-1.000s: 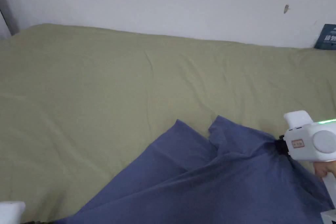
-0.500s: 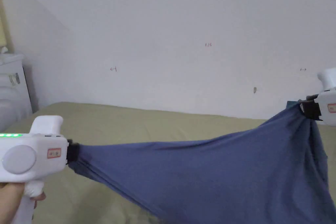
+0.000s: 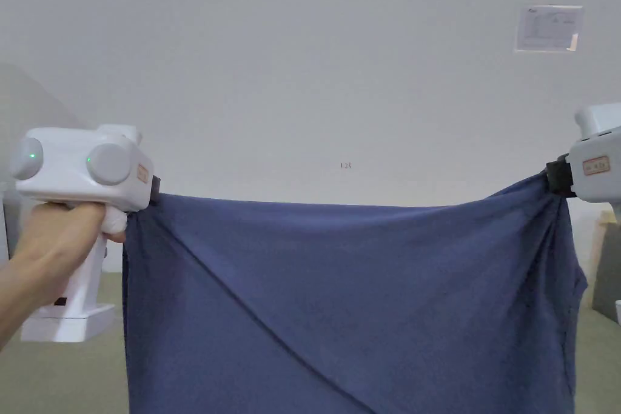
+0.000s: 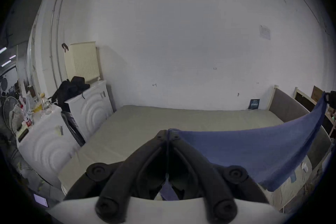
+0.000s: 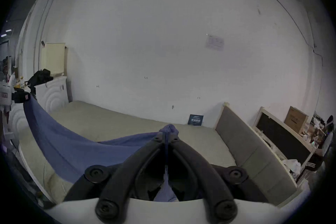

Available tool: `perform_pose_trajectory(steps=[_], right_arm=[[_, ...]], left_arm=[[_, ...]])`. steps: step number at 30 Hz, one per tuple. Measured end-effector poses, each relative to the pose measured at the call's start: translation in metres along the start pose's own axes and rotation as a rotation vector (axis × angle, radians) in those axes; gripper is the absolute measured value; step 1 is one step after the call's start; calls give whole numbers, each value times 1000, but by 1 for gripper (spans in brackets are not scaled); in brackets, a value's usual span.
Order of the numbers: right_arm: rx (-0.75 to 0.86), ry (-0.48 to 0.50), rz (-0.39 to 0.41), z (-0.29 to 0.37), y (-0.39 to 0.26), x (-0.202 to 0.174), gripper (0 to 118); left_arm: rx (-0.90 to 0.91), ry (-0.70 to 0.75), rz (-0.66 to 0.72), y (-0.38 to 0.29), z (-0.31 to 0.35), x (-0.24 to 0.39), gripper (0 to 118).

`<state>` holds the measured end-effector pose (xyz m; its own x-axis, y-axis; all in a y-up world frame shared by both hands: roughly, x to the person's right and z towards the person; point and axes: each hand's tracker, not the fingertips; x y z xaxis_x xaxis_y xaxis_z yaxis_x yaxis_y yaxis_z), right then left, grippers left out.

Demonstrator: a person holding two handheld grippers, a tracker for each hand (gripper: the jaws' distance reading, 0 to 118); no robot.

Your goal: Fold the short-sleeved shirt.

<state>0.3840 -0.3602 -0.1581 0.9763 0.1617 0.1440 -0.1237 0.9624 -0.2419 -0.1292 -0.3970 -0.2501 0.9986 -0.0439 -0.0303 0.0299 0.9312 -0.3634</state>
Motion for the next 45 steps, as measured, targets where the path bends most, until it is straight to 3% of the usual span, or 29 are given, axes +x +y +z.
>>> perform_pose_trajectory(steps=[9, 19, 29, 36, 43, 45], right_arm=[[20, -47, 24, -59, 48, -4, 1], [32, -114, 31, -159, 103, 19, 1], [11, -156, 44, -253, 89, 15, 1], [-81, -153, 53, -299, 15, 6, 1], [-282, -84, 52, -311, -139, -6, 1], [-331, -56, 20, -305, -179, -8, 1]], left_arm=[[23, 78, -71, 46, -43, 23, 0], [73, 126, -126, 112, -117, 59, 0], [65, 168, -119, 101, -208, 88, 0], [-17, 158, -158, 37, -270, 104, 0], [-184, 84, -173, -90, -306, 103, 0], [-204, 85, -188, -124, -306, 101, 0]])
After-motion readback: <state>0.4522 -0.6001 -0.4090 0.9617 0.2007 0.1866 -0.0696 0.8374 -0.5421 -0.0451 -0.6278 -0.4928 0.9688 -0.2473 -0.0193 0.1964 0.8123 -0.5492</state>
